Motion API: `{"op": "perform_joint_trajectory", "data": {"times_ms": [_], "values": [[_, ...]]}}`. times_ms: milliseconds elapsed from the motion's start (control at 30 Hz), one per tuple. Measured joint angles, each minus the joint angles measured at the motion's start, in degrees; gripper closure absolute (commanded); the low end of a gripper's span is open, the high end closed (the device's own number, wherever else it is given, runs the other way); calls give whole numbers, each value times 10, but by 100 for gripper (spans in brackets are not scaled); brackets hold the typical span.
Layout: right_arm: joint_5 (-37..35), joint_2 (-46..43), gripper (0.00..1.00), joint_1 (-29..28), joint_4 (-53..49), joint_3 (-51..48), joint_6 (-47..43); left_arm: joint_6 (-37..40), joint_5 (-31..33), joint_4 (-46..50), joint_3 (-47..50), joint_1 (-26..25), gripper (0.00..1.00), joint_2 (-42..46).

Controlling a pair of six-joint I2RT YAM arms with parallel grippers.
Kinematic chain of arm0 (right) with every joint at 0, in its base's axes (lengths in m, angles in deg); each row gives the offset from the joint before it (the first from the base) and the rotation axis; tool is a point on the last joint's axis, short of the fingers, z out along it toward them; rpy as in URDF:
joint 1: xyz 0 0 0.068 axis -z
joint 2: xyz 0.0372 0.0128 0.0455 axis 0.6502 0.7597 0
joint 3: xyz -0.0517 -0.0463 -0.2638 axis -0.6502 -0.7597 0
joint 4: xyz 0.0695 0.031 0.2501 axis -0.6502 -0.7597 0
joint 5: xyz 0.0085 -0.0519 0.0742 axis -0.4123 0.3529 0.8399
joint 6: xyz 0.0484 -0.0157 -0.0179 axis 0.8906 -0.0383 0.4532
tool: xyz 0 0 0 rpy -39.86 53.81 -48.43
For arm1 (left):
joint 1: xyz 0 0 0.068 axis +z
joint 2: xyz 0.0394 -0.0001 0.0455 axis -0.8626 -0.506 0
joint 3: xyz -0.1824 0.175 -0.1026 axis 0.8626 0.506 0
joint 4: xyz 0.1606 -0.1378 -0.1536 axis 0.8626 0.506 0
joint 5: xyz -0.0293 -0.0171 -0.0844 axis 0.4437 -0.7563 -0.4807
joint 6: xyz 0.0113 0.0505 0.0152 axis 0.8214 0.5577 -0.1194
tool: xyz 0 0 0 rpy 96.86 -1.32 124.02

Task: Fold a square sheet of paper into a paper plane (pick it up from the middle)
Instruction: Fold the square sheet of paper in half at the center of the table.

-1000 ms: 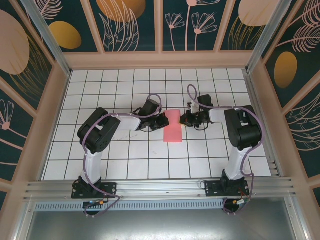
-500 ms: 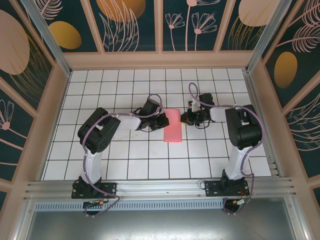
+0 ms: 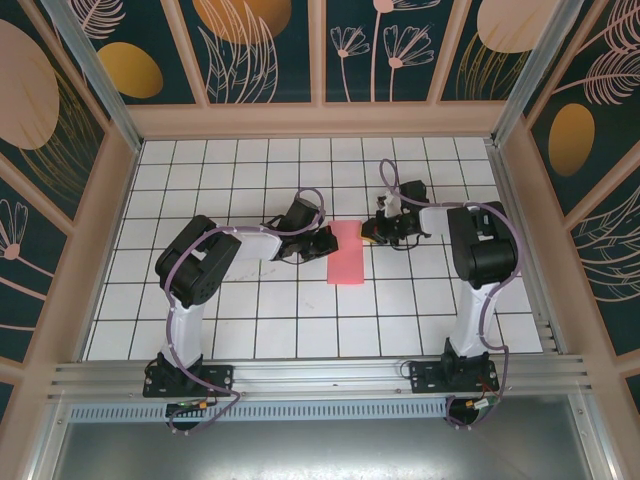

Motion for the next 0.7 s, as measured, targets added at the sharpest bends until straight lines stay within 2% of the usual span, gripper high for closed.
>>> {"op": "perform_joint_trajectory", "data": {"times_ms": [267,700], "values": [[-32,0,96,-10,-37,23,-11,4,0,2,-1,0,100,0],[-10,9,96,1,-36,84,-8,13,0,6,-3,0,100,0]]}}
